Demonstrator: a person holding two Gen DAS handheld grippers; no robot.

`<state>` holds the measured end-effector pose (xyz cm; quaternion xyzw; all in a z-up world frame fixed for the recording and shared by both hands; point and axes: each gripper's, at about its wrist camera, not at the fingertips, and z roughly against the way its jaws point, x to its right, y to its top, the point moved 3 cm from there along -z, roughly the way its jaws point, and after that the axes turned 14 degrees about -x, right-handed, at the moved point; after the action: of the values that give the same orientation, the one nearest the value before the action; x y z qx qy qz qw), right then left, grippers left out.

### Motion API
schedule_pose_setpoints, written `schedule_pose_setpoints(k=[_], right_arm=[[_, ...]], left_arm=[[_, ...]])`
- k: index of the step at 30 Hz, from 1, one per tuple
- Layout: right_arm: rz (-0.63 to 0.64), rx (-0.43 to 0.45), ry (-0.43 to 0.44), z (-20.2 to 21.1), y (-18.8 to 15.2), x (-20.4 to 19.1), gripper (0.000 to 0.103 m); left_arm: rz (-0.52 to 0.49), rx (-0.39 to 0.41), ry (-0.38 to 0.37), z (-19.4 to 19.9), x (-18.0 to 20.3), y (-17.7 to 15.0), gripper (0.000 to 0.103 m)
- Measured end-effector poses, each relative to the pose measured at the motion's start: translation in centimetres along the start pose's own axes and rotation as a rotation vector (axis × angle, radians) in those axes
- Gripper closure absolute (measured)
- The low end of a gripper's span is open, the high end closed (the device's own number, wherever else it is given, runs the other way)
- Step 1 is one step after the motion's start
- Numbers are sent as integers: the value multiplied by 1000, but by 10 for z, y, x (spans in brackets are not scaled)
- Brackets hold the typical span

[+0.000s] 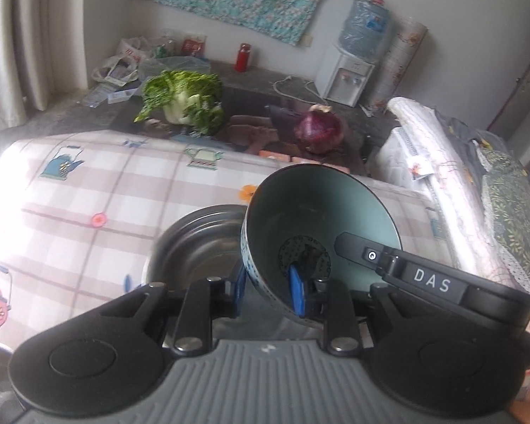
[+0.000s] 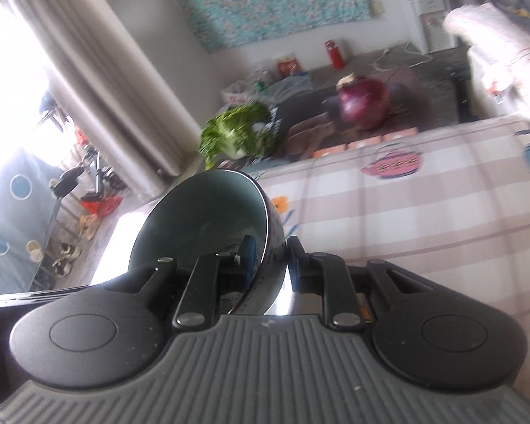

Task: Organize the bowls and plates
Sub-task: 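Lift the teal bowl with the left tool and carry it over the nested steel bowls, then lower the teal bowl into the steel bowls and open the left tool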

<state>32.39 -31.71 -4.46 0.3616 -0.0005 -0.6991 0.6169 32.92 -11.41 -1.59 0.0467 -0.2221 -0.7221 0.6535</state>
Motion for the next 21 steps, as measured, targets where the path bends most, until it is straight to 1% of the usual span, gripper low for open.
schedule_pose_setpoints(k=[6, 11, 17, 21], right_arm=[[10, -80, 10, -39, -9, -16, 85], [18, -129, -16, -66, -18, -22, 85], [45, -138, -53, -77, -23, -27, 84], [76, -143, -85, -79, -23, -34, 81]], left_arm=[[58, -39, 22, -18, -32, -3, 76], [76, -78, 25, -37, -47, -7, 76], [93, -90, 23, -43, -56, -11, 77], [104, -95, -5, -40, -61, -12, 76]])
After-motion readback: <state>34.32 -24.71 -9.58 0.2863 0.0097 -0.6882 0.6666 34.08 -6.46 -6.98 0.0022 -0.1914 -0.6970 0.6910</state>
